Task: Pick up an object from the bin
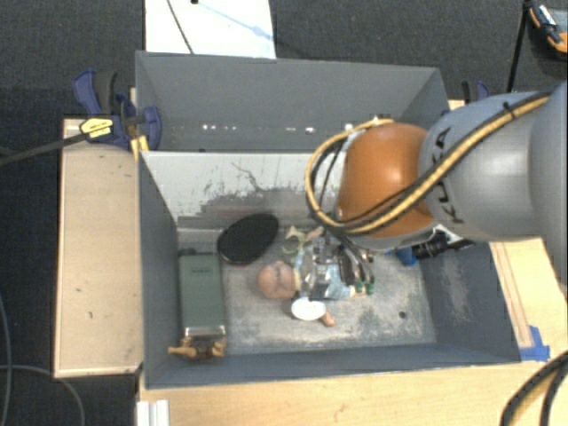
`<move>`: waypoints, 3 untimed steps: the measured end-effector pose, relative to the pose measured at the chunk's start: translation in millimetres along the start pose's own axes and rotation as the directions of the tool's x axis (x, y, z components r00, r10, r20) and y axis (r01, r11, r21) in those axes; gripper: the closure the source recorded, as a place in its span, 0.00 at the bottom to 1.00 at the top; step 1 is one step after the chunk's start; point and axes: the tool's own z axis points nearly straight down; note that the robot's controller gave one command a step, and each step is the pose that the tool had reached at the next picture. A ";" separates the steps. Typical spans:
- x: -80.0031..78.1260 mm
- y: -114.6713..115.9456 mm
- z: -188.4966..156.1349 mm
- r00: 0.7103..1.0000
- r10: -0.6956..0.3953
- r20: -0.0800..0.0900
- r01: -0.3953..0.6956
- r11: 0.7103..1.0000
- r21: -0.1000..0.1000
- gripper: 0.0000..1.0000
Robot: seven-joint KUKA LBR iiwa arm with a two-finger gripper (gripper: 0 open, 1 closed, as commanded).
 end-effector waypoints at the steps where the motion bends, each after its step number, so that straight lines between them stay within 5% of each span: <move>1: -11.7 -31.9 -23.3 1.000 0.003 0.003 -0.003 1.000 0.001 1.00; 2: -35.0 -46.8 59.9 0.996 -0.091 0.008 0.091 0.996 0.001 0.00; 3: -35.6 -46.8 59.1 0.996 -0.087 0.010 0.087 0.996 0.000 1.00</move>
Offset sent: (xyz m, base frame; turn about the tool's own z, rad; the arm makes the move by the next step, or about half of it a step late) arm 0.0293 -0.0484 -0.0632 -0.0923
